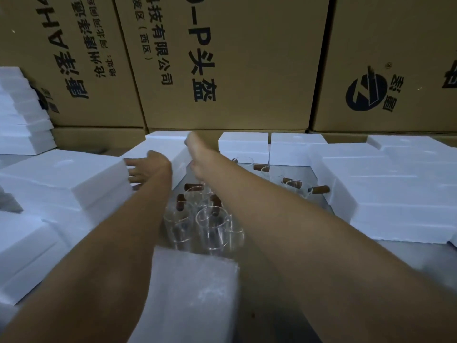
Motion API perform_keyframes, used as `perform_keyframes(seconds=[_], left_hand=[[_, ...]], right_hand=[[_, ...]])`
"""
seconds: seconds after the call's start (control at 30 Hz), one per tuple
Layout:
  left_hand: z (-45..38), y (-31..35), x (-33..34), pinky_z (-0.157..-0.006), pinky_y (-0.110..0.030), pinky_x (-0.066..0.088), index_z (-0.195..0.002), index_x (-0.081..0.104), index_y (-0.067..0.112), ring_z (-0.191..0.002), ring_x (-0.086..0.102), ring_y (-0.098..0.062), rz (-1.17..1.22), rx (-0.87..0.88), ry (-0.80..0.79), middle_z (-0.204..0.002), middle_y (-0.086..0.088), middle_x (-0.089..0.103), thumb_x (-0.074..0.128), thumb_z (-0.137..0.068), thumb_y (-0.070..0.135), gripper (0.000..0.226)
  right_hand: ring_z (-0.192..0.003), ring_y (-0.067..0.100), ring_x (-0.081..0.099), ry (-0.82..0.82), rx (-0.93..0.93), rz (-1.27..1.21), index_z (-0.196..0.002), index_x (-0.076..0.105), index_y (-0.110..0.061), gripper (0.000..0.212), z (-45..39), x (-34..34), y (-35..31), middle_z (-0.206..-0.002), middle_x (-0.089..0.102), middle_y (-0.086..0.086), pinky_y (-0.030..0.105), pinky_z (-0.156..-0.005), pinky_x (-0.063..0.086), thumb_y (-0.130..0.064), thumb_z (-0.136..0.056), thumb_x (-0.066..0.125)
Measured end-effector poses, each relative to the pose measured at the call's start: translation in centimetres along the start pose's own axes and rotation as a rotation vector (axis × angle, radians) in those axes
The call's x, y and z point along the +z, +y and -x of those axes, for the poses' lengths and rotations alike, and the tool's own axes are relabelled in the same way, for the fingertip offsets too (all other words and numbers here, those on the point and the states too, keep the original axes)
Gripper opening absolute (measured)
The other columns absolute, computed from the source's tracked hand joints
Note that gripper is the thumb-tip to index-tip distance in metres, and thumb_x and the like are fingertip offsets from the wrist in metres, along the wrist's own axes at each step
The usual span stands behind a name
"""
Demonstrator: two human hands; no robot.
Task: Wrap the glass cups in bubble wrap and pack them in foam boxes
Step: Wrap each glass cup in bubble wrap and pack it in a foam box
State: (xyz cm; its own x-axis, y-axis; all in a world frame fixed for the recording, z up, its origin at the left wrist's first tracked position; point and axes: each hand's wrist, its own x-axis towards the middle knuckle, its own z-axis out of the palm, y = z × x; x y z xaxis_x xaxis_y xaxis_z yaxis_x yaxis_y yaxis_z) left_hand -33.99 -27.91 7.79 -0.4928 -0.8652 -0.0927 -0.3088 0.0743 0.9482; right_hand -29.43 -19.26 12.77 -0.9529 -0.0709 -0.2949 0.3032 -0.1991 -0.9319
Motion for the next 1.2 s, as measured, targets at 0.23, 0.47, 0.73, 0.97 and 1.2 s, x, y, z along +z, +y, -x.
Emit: perform_keyframes(seconds=[0.23,0.47,0.73,0.97,1.2], left_hand=[[-6.1,-2.3,3.2,-0.122,-0.041,0.012,-0.159,0.019,0.013,-0.151,0.022,-0.028,0.225,-0.149,0.113,-0.165,-0.011,0.023,0.029,-0.103,0.058,0.073],[-9.5,-4.0,3.6,-0.119,-0.048,0.015,-0.153,0.035,0.022,-0.145,0.032,-0.028,0.298,-0.032,0.164,-0.156,-0.006,0.040,0.043,-0.087,0.069,0.081],[-7.7,-3.6,2.9,-0.119,-0.045,0.024,-0.151,0.036,0.016,-0.140,0.041,-0.028,0.383,-0.051,0.196,-0.152,-0.006,0.044,0.046,-0.094,0.060,0.073],[-2.1,0.7,1.4,-0.116,-0.038,0.027,-0.148,0.038,0.013,-0.139,0.036,-0.027,0.434,0.051,0.125,-0.151,-0.007,0.039,0.051,-0.094,0.054,0.068],[7.7,4.8,-1.3,-0.111,-0.044,0.033,-0.142,0.040,0.008,-0.134,0.039,-0.030,0.369,0.254,-0.074,-0.144,-0.010,0.042,0.059,-0.090,0.050,0.070]], right_hand=[[-0.118,0.032,0.059,-0.035,0.078,0.001,-0.137,0.048,-0.011,0.047,-4.9,3.2,2.2,-0.132,0.060,0.013,0.043,-0.104,0.047,-0.026,-0.092,0.048],[-0.125,0.034,0.054,-0.070,0.131,0.102,-0.141,0.041,-0.007,0.048,-7.9,4.5,3.9,-0.140,0.052,0.018,0.045,-0.107,0.045,-0.019,-0.095,0.049],[-0.116,0.034,0.058,-0.112,0.078,0.206,-0.110,0.053,-0.006,0.022,-6.7,3.4,3.4,-0.127,0.060,0.019,0.045,-0.104,0.048,-0.018,-0.096,0.041],[-0.091,0.023,0.044,-0.059,-0.017,0.210,-0.106,0.049,-0.010,0.018,-1.7,-0.3,-0.7,-0.094,0.048,0.005,0.030,-0.082,0.038,-0.019,-0.098,0.036],[-0.090,0.022,0.048,0.131,-0.144,0.138,-0.143,0.040,-0.005,0.045,5.4,-6.3,-4.1,-0.114,0.047,0.005,0.036,-0.085,0.037,-0.024,-0.102,0.033]])
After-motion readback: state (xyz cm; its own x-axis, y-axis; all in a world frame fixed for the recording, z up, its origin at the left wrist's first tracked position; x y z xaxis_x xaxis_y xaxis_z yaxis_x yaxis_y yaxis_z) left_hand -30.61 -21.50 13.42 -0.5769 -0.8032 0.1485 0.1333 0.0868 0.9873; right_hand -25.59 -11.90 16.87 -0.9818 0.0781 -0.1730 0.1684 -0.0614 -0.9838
